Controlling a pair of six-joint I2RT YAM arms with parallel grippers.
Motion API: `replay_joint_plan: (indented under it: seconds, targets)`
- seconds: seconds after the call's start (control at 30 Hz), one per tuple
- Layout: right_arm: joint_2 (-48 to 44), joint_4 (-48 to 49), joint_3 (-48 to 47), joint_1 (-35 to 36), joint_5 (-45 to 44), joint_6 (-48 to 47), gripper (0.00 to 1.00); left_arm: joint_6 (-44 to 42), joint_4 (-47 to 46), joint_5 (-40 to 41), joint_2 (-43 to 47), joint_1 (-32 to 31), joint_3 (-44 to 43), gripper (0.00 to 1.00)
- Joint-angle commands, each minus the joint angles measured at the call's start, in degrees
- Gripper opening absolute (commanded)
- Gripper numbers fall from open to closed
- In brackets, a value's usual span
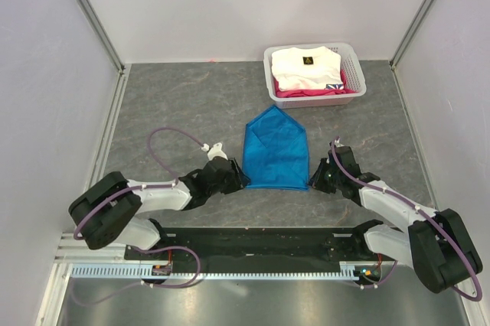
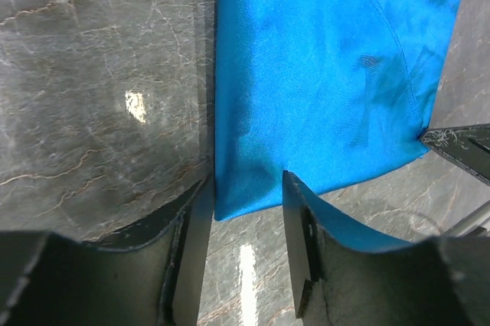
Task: Fold the napkin, place the utensils inside, and roll it up
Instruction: Roll the napkin with the utensil
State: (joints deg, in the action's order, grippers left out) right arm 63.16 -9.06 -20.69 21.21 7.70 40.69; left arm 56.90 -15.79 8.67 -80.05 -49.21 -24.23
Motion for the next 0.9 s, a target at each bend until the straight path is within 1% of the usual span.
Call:
replay_joint_plan:
  seconds: [0.0, 0.13, 0.23, 0.27, 0.33, 0.37, 0.47, 0.57, 0.6, 0.63, 0.67, 0.7, 0.73, 0.77, 0.83, 0.87]
  targets:
    - [-0.58, -0.96, 1.00, 0.58, -0.32, -0.08, 0.04, 1.28, 7.53, 1.27, -4.41, 0.17, 1.73, 0.47]
    - [0.04, -0.96, 0.74, 0.58, -0.41, -0.34, 0.04, 1.01, 7.35, 0.56, -6.69, 0.08, 0.67, 0.44]
    - [0.04, -0.70, 0.74, 0.50, -0.58, -0.26, 0.04, 1.10, 7.44, 0.74, -7.05, 0.08, 0.85, 0.33]
    - [0.21, -0.78, 0.74, 0.58, -0.59, -0.34, 0.04, 1.10, 7.53, 0.91, -6.96, 0.08, 0.94, 0.25]
    - [0.13, -0.70, 0.47, 0.58, -1.02, -0.52, 0.04, 0.67, 7.53, 0.91, -6.78, 0.08, 0.85, 0.18]
    - [0.13, -0.78, 0.39, 0.50, -1.20, -0.69, 0.04, 0.58, 7.53, 0.57, -6.70, 0.08, 0.50, 0.12]
    - [-0.66, -1.40, -0.67, 0.76, -2.16, -1.57, 0.06, -0.74, 7.53, -0.75, -6.35, 0.08, -0.46, 0.02]
    - [-2.24, -3.06, -2.95, 1.37, -4.44, -3.68, 0.16, -3.02, 9.02, -1.89, -5.64, 0.17, -2.30, 0.02]
    - [-2.86, -4.03, -4.43, 2.07, -5.15, -5.16, 0.26, -4.51, 9.63, -2.42, -5.21, 0.34, -2.84, 0.02]
    - [-4.34, -4.38, -5.15, 2.51, -5.85, -6.40, 0.31, -5.30, 11.29, -3.56, -4.68, 0.52, -4.06, 0.02]
    - [-5.14, -5.00, -6.81, 3.13, -7.34, -7.37, 0.41, -5.83, 12.09, -4.44, -4.24, 0.78, -4.51, 0.02]
    - [-6.10, -5.18, -7.52, 4.70, -8.57, -9.46, 0.45, -6.88, 12.62, -5.40, -3.80, 1.65, -4.86, 0.02]
    - [-7.68, -5.09, -8.13, 5.67, -9.02, -10.62, 0.49, -7.24, 13.41, -7.59, -2.75, 2.18, -5.30, 0.02]
    - [-8.31, -5.00, -9.53, 8.29, -10.24, -11.67, 0.54, -8.03, 13.68, -8.48, -2.22, 3.49, -5.39, 0.02]
    - [-9.28, -4.74, -10.77, 11.47, -11.39, -14.66, 0.57, -8.82, 14.38, -13.64, -1.25, 4.99, -5.65, 0.02]
    - [-9.54, -4.13, -11.30, 15.05, -12.27, -15.37, 0.60, -9.70, 14.73, -15.15, -1.16, 6.57, -5.83, 0.02]
